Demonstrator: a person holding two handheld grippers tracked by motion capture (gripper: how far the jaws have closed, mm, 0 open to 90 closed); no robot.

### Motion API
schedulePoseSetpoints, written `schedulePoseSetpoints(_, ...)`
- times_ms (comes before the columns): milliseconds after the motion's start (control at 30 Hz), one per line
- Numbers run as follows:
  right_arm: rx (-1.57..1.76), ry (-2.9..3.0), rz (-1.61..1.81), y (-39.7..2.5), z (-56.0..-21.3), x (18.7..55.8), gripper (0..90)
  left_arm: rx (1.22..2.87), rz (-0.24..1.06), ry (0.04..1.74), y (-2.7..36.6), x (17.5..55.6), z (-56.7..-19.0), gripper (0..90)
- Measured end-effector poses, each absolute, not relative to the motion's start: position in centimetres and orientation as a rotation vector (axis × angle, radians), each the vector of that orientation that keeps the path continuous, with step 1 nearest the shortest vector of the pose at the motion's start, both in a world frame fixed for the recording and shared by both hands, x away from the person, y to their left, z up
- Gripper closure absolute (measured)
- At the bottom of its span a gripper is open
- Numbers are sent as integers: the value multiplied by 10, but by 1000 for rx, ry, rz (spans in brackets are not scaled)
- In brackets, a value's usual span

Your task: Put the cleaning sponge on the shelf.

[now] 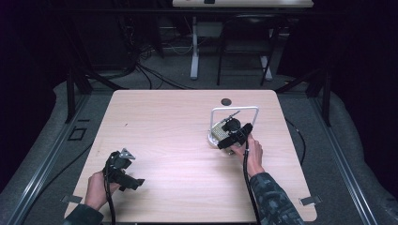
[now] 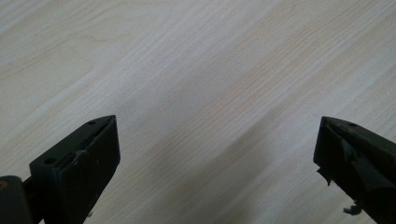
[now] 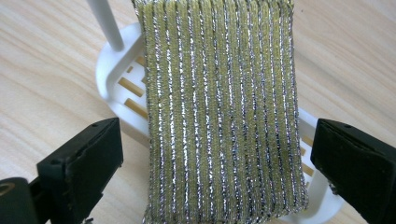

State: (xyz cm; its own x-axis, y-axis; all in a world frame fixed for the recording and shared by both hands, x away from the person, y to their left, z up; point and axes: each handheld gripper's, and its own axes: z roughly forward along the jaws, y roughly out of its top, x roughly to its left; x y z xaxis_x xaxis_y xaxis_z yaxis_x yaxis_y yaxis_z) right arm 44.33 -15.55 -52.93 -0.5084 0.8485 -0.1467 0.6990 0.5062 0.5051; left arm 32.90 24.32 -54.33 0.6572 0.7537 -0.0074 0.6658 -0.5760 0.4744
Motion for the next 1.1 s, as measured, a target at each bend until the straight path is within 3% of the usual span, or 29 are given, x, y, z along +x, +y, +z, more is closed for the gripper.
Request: schedulePoseSetpoints(1100,1196,2417,821,-204,-464,372,0,2440,274,1112,242,329,-544,6)
